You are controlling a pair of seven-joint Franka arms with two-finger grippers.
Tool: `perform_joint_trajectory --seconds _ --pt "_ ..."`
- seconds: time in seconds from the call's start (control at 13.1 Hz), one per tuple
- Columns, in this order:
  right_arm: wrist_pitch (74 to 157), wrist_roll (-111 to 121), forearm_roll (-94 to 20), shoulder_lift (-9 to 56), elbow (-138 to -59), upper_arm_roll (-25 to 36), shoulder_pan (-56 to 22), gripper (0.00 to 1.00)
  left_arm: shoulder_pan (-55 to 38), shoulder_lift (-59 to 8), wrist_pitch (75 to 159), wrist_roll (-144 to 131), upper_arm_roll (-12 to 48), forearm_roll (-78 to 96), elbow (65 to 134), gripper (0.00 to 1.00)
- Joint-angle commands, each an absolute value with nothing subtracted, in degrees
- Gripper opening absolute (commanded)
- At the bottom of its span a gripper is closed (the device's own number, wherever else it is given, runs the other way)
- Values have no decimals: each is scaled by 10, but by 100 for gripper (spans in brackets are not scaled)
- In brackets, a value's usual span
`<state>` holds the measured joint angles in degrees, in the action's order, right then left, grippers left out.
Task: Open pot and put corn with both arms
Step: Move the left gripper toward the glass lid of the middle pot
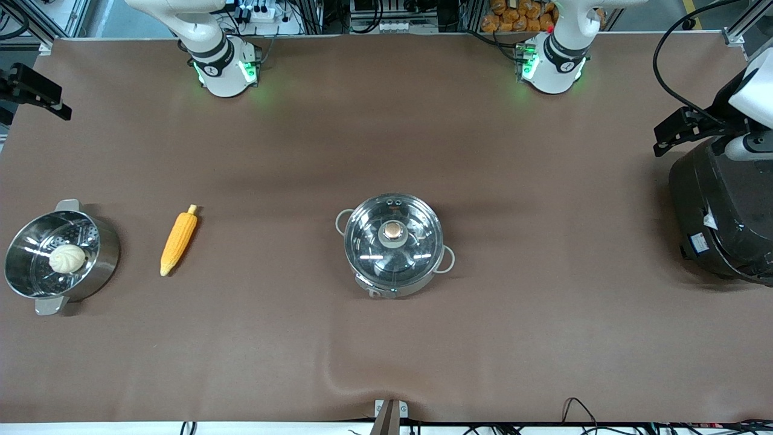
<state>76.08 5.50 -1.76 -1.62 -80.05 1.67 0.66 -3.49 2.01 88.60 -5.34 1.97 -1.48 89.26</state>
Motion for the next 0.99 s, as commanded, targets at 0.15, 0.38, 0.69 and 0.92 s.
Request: perform_joint_trajectory --seconds 0.15,0.38,0.69,0.92 --pt "752 54 -18 -17 -790 17 10 100 -38 11 874 -47 22 -7 880 100" --pt "742 49 -15 -19 -790 14 8 100 -68 -34 911 -50 25 1 878 100" --pt "751 49 -21 -10 -793 13 11 100 -153 -101 934 -277 57 -4 836 100" --pt "759 49 -23 -9 -793 13 7 100 -241 -189 945 -435 55 -6 765 100"
